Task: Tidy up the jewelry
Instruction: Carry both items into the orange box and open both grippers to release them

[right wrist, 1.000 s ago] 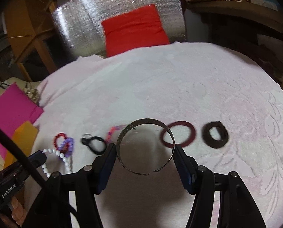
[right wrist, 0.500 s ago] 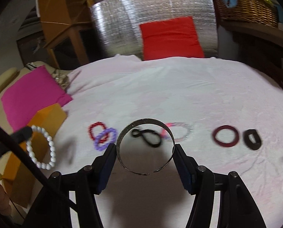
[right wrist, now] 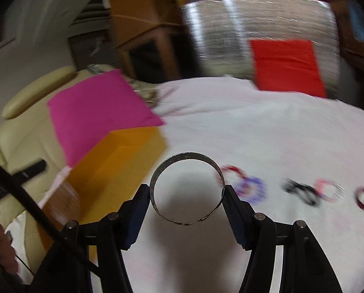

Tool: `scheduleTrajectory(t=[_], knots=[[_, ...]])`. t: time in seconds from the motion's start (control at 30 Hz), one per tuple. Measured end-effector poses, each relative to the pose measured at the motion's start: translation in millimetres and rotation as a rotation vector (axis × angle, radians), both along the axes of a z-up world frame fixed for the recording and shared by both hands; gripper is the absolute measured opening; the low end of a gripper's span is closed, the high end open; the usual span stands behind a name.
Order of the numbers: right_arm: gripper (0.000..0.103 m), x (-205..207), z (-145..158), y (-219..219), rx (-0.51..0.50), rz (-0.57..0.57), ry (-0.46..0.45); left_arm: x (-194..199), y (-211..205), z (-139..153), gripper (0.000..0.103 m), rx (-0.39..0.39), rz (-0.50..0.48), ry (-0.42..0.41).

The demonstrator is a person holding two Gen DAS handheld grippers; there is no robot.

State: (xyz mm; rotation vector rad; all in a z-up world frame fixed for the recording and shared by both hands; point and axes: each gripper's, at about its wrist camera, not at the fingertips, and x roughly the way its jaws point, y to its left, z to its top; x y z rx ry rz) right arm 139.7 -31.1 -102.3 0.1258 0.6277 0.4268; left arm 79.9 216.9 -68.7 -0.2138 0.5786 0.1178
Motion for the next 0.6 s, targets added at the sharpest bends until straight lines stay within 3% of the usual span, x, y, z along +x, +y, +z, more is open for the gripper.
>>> scheduleTrajectory(t=[0.13, 0.2, 0.3, 0.33, 0.37, 0.4, 0.43, 0.6], knots=[[0.064, 21.7, 10.8, 70.4, -0.003, 0.108, 0.015, 8.4, 31.9, -29.3, 0.011, 0.006, 0.101, 0.085], [0.065, 31.1, 11.7, 97.9, -0.005, 0.143, 0.024, 13.4, 46.6, -40.4, 0.011, -0.036, 0.143, 0.125], [0.067, 49.5, 8.2, 133.4, 0.003, 0.170, 0.071, 8.8, 58.1, -40.4, 0.015, -0.060, 0.214, 0.096], [0.075, 55.7, 6.8, 140.8, 0.020, 0.177, 0.084, 5.6, 58.5, -40.5, 0.024, -0.051, 0.224, 0.087], [0.081, 58.8, 6.0, 146.0, 0.032, 0.178, 0.094, 5.1, 59.5, -40.1, 0.039, -0.040, 0.244, 0.083], [0.086, 62.5, 4.8, 149.7, 0.034, 0.166, 0.102, 3.8, 59.0, -40.4, 0.047, -0.031, 0.263, 0.078], [0.086, 64.4, 3.5, 149.4, 0.038, 0.142, 0.101, 3.4, 57.2, -39.9, 0.056, -0.029, 0.265, 0.074], [0.086, 56.1, 5.6, 118.0, 0.027, 0.105, 0.068, 17.8, 43.7, -42.6, 0.057, -0.011, 0.224, 0.092]])
